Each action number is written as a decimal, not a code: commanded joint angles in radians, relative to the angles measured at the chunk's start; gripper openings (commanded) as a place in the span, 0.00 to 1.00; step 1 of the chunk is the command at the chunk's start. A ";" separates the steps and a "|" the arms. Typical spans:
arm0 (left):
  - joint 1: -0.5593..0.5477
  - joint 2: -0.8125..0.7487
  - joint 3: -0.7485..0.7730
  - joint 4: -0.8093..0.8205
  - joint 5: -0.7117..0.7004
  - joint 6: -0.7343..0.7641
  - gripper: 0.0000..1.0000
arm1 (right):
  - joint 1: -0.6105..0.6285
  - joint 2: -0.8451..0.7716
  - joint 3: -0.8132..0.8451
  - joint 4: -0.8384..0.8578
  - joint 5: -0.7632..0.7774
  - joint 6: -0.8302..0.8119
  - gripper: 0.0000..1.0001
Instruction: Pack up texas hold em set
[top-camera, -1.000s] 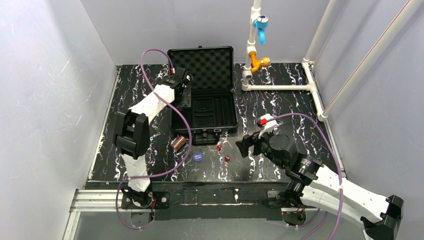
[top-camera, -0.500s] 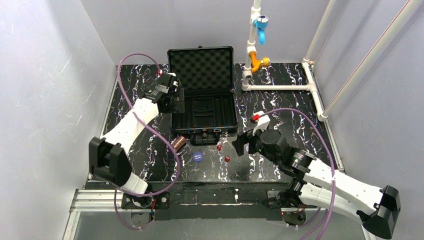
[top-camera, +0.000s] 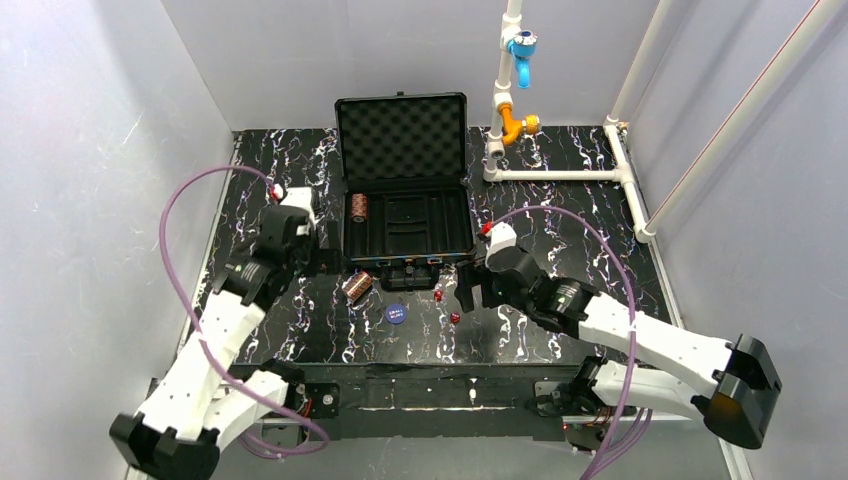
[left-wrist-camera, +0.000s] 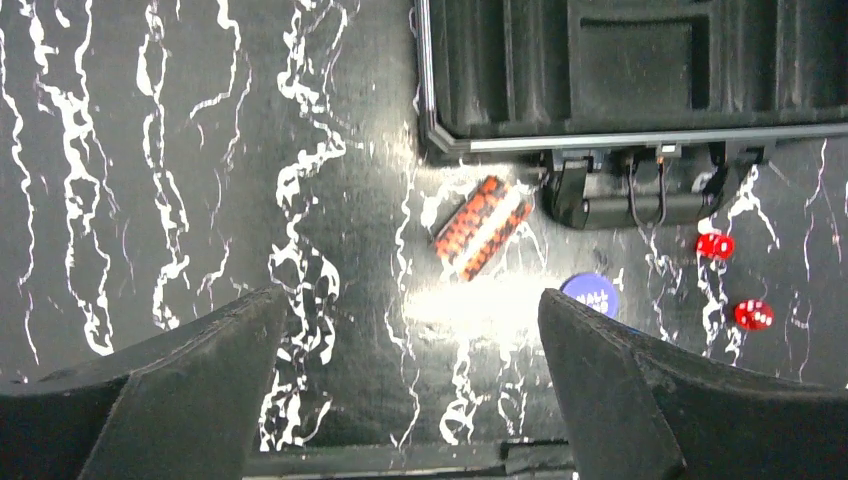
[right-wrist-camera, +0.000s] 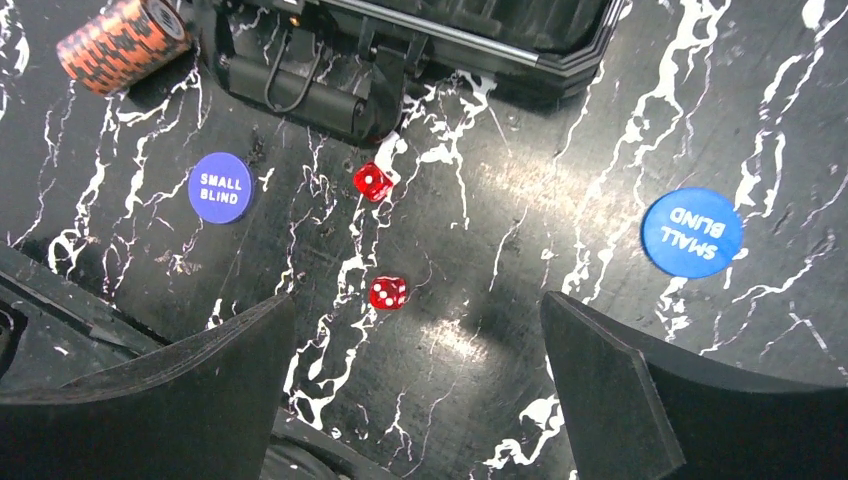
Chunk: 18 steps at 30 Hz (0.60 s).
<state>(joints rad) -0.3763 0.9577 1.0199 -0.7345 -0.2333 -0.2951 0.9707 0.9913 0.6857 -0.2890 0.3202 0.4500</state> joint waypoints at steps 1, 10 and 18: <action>0.004 -0.150 -0.089 -0.071 0.031 -0.007 0.98 | 0.002 0.065 0.065 -0.039 -0.024 0.076 1.00; 0.004 -0.344 -0.104 -0.153 0.019 -0.073 0.98 | 0.016 0.224 0.132 -0.075 -0.041 0.148 1.00; 0.004 -0.388 -0.138 -0.129 -0.001 -0.072 0.98 | 0.105 0.407 0.280 -0.049 -0.030 0.090 1.00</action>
<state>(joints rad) -0.3759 0.5655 0.8928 -0.8467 -0.2131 -0.3599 1.0367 1.3231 0.8497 -0.3645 0.2852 0.5686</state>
